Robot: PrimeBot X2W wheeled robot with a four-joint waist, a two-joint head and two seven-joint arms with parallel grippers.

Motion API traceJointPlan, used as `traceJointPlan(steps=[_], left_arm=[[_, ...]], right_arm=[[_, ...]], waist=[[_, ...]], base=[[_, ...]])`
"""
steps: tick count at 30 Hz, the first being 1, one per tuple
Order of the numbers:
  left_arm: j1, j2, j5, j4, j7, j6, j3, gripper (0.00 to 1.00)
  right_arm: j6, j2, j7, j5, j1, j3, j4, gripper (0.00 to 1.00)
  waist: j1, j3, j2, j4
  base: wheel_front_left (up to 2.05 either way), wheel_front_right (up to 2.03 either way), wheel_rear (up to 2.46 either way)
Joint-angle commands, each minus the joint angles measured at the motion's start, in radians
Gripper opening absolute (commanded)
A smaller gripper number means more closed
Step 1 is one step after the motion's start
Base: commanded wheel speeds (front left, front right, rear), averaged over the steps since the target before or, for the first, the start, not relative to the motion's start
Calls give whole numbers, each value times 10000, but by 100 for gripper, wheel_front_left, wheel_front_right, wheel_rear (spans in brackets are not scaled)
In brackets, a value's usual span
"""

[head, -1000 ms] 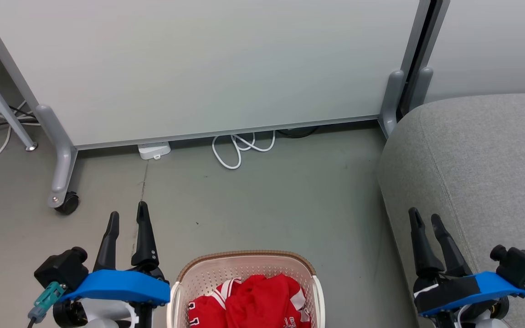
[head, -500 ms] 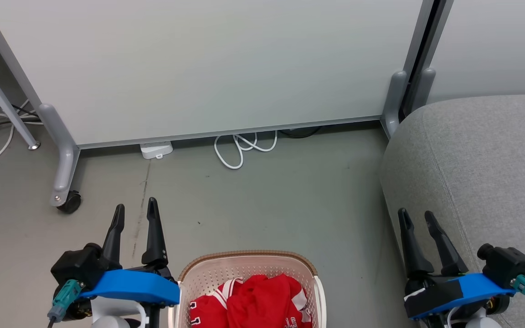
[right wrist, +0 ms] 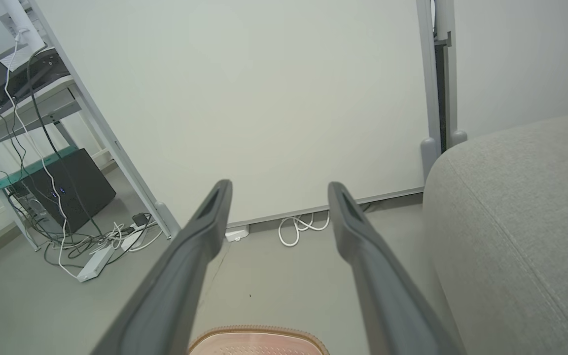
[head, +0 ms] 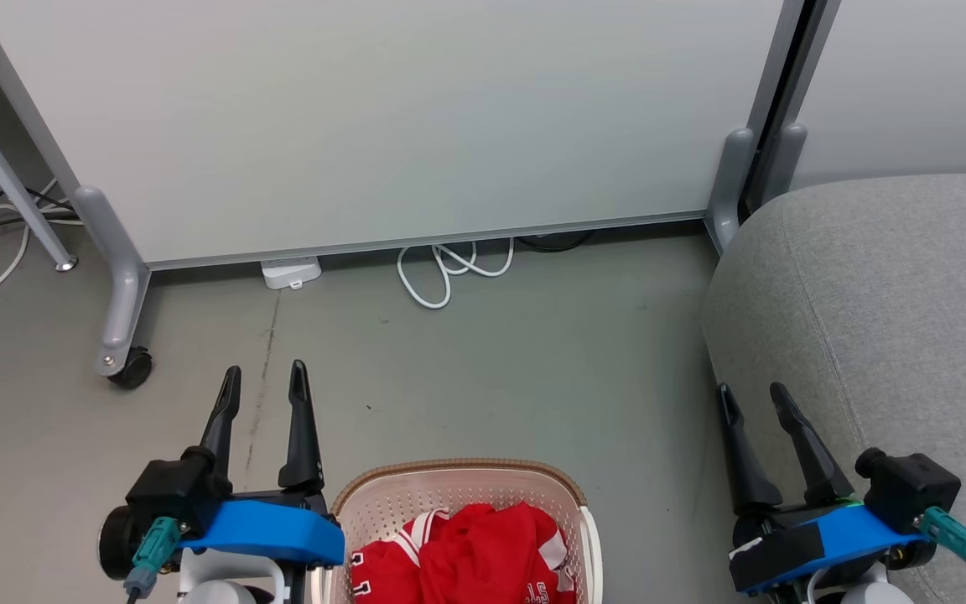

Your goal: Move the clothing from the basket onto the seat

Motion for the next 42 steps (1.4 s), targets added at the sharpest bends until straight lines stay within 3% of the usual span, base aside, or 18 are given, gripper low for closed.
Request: traceJointPlan(steps=[1,29,42], left_arm=[[-176,44,225,-94,-71,68,-16,100],[-71,46,2505,-86,-621,131,-364,100],[-44,45,2360,-28,-620,168,-364,100]], right_arm=[[21,-56,-93,-198,-166,29,-22,100],[27,-62,-637,-2284,-235,356,423,100],[27,-61,-633,-2287,-241,330,540,100]], waist=[[0,5,0,-2],[0,65,0,79],[0,33,0,71]], base=[[0,0,0],[0,0,0],[0,0,0]])
